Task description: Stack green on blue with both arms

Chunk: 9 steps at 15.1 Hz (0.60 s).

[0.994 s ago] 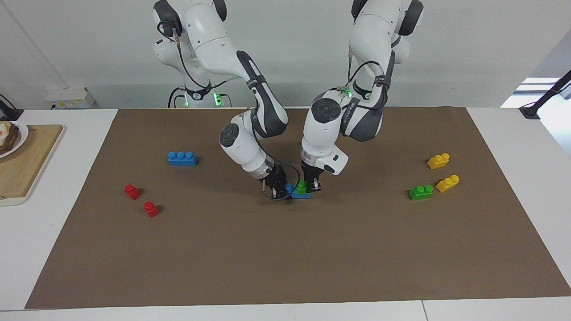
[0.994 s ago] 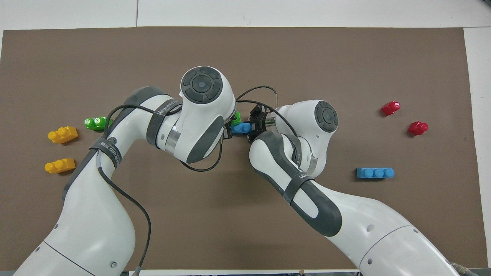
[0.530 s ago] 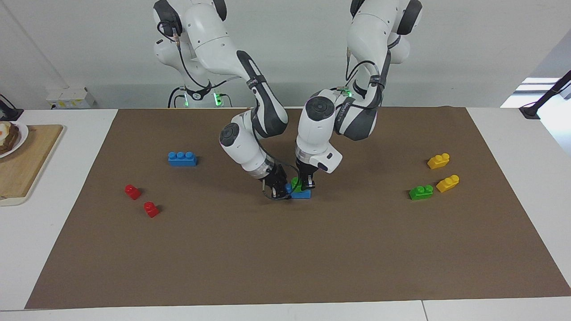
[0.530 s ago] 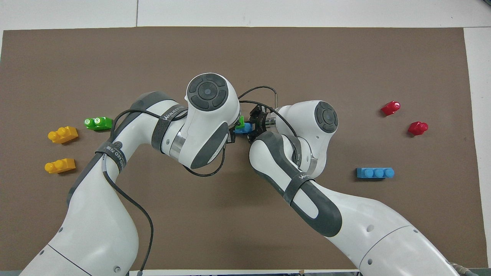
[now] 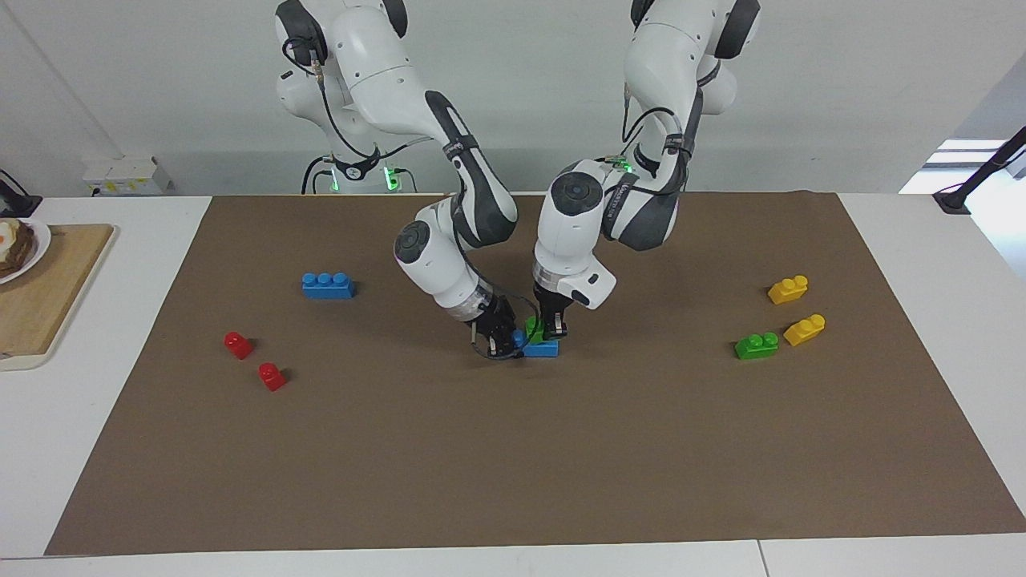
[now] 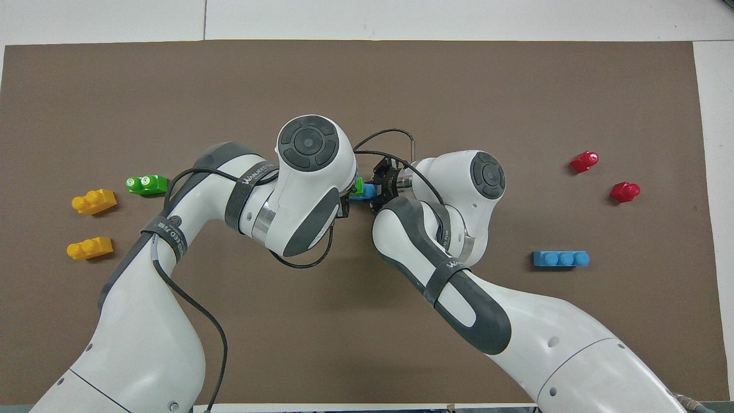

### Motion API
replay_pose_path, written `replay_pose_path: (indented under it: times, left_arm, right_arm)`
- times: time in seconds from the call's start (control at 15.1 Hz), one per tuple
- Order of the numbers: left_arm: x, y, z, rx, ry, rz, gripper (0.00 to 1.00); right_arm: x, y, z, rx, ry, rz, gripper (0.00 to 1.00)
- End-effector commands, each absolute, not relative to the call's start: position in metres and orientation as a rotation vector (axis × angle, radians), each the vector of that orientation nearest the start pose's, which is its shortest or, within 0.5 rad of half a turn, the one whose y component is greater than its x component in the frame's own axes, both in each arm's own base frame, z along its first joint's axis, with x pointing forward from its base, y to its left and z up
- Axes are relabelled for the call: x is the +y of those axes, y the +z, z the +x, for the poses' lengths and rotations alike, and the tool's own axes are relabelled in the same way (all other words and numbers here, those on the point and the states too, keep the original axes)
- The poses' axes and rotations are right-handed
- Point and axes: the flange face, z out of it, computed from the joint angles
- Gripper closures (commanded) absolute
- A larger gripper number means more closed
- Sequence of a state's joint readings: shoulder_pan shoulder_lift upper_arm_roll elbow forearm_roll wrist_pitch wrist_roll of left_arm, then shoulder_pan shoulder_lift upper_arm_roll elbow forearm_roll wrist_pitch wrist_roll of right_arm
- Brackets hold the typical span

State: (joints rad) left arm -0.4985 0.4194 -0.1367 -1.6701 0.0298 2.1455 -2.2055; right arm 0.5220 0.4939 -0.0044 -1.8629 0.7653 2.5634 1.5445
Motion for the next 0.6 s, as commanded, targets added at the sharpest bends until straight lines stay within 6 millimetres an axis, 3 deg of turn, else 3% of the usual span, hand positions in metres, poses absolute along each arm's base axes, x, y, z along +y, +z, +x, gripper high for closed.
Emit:
replay_pose_path:
  times: [0.0,0.53]
  left_arm:
    - [-0.3769,0.3617,0.5441,-2.228,0.035,-2.301,1.0]
    - [-0.3695,0.352,0.5427,-2.19,0.035,-2.321,1.0]
  right_arm:
    - [0.2954,0.2428,0.5689,2.025,0.387,-1.839,1.0]
    - [0.2954,0.2428,0.5689,2.025,0.387,-1.839,1.0]
